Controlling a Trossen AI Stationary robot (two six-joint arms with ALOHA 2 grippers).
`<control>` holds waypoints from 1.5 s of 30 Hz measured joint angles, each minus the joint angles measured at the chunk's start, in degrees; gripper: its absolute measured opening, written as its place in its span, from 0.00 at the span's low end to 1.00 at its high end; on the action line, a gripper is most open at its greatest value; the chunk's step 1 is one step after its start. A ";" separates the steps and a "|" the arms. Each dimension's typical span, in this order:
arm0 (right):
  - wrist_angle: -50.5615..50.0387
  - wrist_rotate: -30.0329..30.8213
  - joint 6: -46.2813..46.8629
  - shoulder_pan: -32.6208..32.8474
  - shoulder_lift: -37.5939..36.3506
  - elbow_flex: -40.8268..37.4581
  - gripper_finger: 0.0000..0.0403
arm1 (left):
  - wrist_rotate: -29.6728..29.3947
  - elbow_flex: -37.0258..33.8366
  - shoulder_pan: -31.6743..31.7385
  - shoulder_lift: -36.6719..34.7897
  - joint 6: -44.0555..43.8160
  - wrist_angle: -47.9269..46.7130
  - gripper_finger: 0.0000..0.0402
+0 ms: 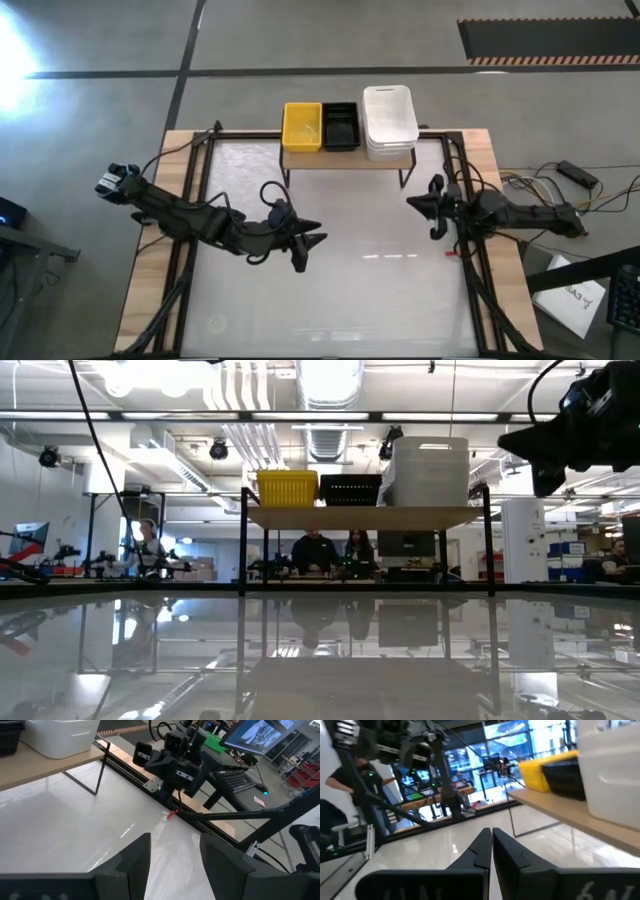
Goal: Stack baskets on shelf by color
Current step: Return to Home Position
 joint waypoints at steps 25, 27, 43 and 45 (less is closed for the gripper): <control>-2.45 -4.44 3.91 -3.84 0.07 -0.07 0.02 | -1.41 -0.29 1.19 0.07 37.57 25.16 0.38; -2.48 -4.44 3.91 -3.84 0.07 -0.07 0.02 | -1.30 -0.29 1.12 0.07 37.72 24.99 0.38; -2.45 -4.38 3.91 -3.79 0.76 -0.07 0.02 | -4.47 -19.17 2.47 -18.93 32.16 16.20 0.38; -2.45 -4.37 3.91 -3.79 0.79 -0.07 0.02 | -3.88 -28.69 2.60 -25.16 36.44 27.84 0.38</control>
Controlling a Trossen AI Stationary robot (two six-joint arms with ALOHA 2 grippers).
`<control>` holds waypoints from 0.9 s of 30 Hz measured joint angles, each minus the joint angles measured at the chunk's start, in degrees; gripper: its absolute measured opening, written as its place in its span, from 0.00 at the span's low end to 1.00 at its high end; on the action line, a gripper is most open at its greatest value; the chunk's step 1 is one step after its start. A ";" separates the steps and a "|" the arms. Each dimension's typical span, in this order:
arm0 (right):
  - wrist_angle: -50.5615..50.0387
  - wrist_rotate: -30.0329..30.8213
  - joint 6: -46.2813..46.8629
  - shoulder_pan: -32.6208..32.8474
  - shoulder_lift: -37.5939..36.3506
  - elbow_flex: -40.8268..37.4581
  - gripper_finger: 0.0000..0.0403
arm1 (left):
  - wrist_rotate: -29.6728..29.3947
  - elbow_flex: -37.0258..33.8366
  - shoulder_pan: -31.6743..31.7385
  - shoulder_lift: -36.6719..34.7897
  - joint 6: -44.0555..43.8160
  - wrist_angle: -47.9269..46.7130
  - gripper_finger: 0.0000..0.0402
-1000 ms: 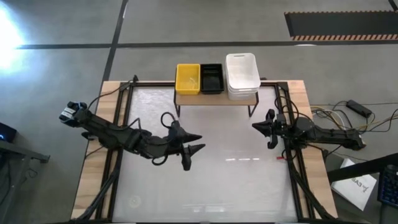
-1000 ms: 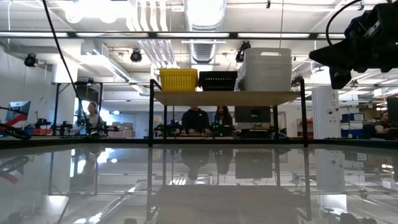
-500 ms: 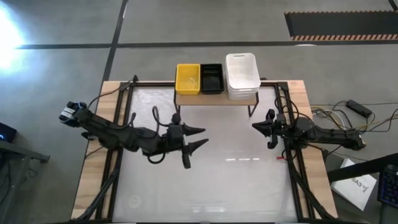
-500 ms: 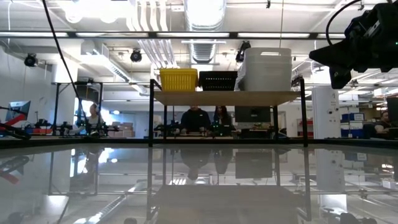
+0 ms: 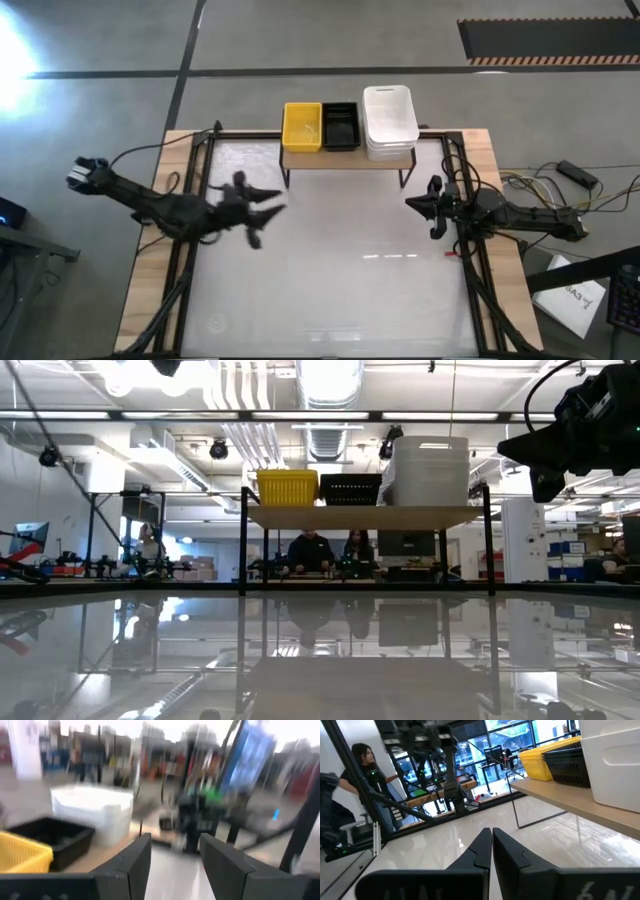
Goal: Stack baskets on shelf by color
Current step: Return to Home Position
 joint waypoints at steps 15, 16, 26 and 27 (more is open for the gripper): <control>0.02 0.02 0.00 0.00 0.00 -0.02 0.02 | 16.09 -36.04 9.45 -38.78 8.51 22.17 0.38; 0.02 0.03 0.00 0.00 0.00 -0.02 0.02 | 17.27 -36.46 10.62 -41.21 8.42 19.07 0.38; 0.02 0.03 0.00 0.02 0.02 -0.02 0.02 | 26.03 -41.55 22.57 -53.95 3.54 2.93 0.38; 0.01 -0.01 -0.01 0.01 -0.01 -0.02 0.02 | 26.60 -41.58 23.45 -54.10 2.62 -0.23 0.38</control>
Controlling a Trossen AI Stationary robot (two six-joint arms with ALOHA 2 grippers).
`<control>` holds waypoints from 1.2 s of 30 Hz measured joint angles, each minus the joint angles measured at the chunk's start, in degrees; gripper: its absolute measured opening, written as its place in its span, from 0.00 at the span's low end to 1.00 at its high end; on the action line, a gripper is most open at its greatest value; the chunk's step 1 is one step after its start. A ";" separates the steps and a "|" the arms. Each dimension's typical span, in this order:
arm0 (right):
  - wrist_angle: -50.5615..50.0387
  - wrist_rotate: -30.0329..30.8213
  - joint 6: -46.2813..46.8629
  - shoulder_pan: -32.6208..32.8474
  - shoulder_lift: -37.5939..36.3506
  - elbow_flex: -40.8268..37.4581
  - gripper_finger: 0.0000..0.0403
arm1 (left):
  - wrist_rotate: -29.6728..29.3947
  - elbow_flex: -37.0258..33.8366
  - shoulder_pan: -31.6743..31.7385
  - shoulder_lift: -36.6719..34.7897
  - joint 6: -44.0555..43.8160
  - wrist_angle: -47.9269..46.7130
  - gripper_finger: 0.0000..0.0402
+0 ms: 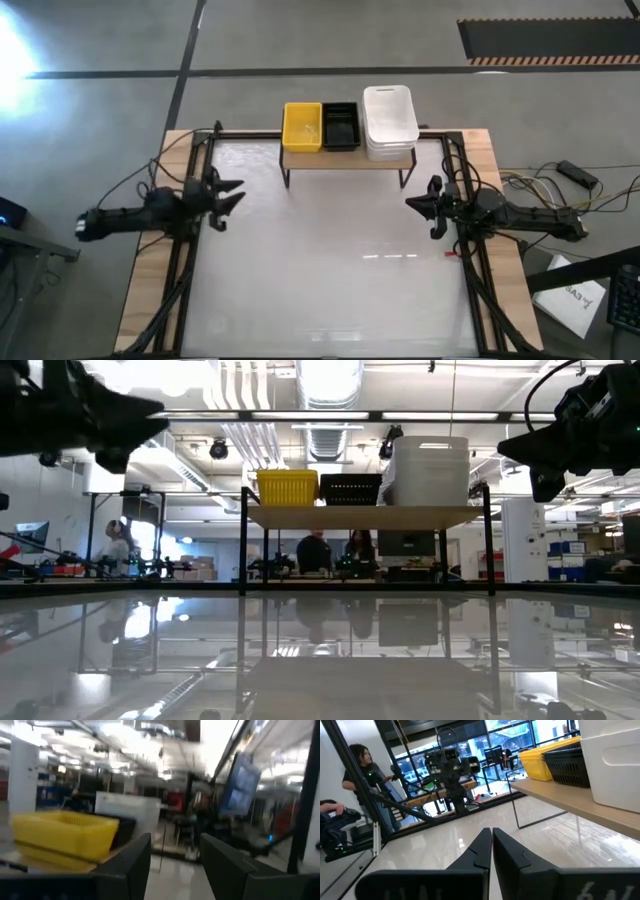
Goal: Stack baskets on shelf by color
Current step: Return to Home Position
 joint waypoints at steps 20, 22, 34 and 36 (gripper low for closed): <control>-0.01 0.09 0.01 0.01 0.02 0.00 0.02 | 10.41 -0.13 1.47 -0.10 5.49 -13.17 0.38; 0.01 0.09 0.00 0.01 0.04 0.00 0.02 | 10.41 -0.15 1.47 -0.01 5.49 -12.93 0.38; 0.01 0.09 -0.01 0.01 0.04 0.00 0.02 | 12.11 -0.13 1.34 4.14 6.40 -16.77 0.17; -0.01 0.09 0.01 0.00 0.04 0.00 0.02 | 12.25 -0.13 1.34 5.80 6.24 -16.83 0.05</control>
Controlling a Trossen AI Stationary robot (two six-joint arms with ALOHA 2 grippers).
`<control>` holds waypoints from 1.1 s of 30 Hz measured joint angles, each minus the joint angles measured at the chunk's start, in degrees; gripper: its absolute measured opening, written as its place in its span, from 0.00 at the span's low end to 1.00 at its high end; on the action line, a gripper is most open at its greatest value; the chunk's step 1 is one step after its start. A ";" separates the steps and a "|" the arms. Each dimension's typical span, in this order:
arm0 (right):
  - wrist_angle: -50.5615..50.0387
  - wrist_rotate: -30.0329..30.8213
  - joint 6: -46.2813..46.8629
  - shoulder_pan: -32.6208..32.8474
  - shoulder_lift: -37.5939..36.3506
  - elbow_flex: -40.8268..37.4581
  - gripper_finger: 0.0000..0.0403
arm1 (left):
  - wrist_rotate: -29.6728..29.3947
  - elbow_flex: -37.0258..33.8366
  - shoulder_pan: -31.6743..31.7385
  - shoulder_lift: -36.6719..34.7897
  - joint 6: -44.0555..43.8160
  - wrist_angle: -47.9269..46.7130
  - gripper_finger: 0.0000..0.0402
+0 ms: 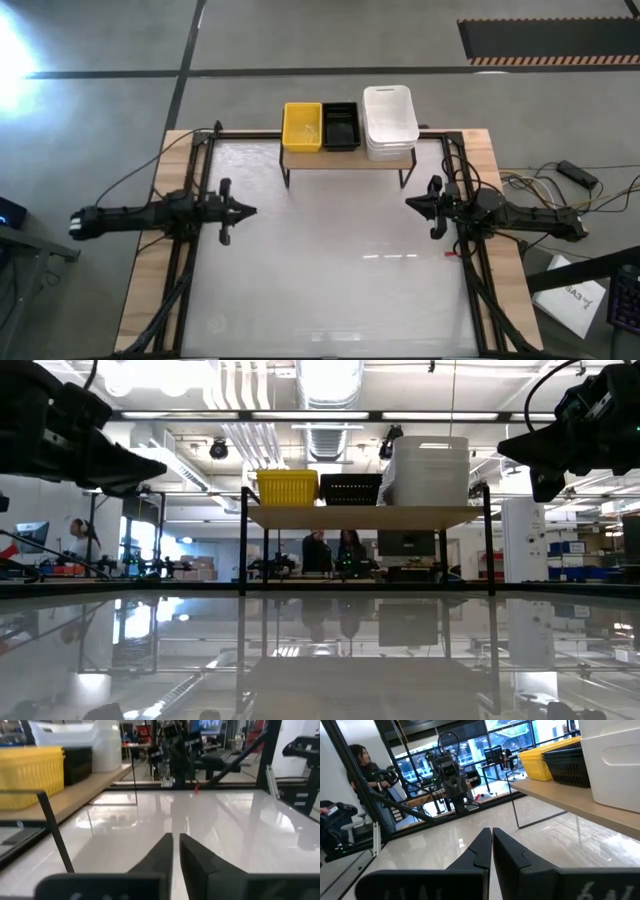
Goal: Stack baskets on shelf by color
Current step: Return to Home Position
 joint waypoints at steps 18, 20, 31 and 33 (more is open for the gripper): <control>0.01 0.00 -0.01 0.00 0.00 0.00 0.02 | -0.37 0.21 -0.02 1.91 -0.26 3.62 0.01; 0.01 0.00 0.01 0.01 0.00 0.00 0.02 | -0.37 0.24 -0.02 1.95 -0.26 3.72 0.01; 0.00 1.04 -1.10 0.03 -0.76 0.00 0.02 | -0.35 0.20 -0.02 2.49 -0.26 4.94 0.01; 0.41 2.39 -4.72 0.09 -1.27 -0.02 0.02 | -0.33 0.20 -0.04 2.72 -0.26 4.93 0.01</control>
